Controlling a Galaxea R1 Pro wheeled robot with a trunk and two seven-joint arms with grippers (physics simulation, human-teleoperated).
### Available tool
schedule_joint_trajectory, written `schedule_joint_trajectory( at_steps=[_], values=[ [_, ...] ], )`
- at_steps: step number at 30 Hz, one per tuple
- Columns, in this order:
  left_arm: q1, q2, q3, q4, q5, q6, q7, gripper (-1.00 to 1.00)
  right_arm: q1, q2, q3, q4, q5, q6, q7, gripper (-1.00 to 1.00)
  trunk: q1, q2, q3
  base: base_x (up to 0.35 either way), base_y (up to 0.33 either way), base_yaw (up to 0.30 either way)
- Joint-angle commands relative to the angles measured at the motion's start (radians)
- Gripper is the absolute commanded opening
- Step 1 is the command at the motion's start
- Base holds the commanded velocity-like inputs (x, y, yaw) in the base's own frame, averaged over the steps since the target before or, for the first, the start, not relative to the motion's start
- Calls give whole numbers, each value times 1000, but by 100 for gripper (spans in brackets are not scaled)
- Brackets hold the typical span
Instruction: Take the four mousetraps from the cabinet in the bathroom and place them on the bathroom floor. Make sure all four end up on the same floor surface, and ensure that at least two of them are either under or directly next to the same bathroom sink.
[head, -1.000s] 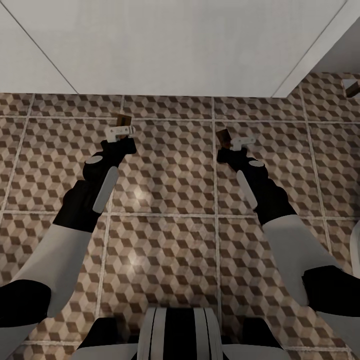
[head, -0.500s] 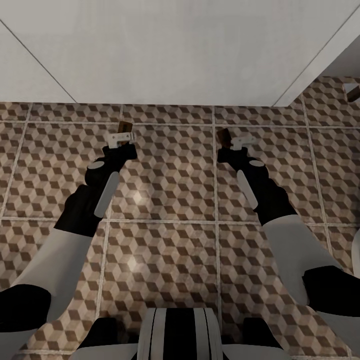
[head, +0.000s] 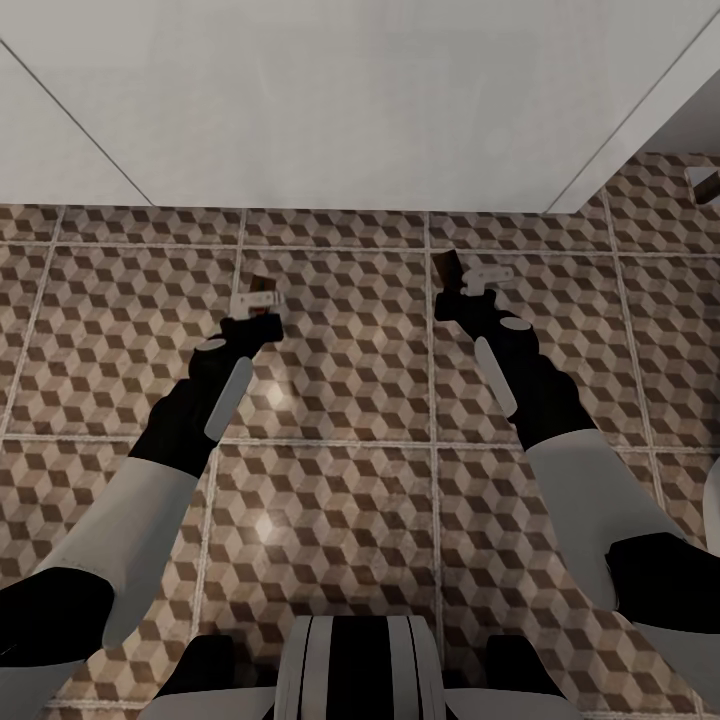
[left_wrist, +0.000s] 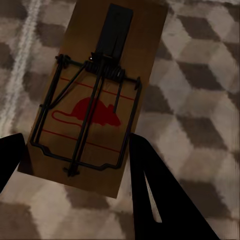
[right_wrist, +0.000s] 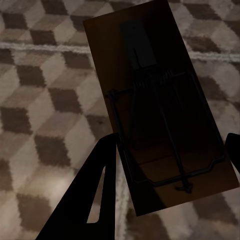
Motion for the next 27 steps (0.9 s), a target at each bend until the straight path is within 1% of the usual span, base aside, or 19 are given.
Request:
schedule_joint_trajectory(
  at_steps=[1, 7, 16, 27],
  values=[
    [-1, 0, -3, -5, 8, 3, 9, -100, 0, -1, 3, -1, -10, 4, -4, -100, 0, 0, -1, 0, 0, 0],
    [-2, 2, -6, -87, 7, 4, 9, -100, 0, -1, 3, 0, -10, 5, -4, -100, 0, 0, -1, 0, 0, 0],
    [-1, 3, -6, -104, 7, 4, 10, -100, 0, -1, 3, 2, -11, 5, -4, -100, 0, 0, -1, 0, 0, 0],
    [-1, 3, -6, -137, 7, 4, 10, -100, 0, 0, 1, 54, -10, 13, -5, -100, 0, 0, -1, 0, 0, 0]
  ],
)
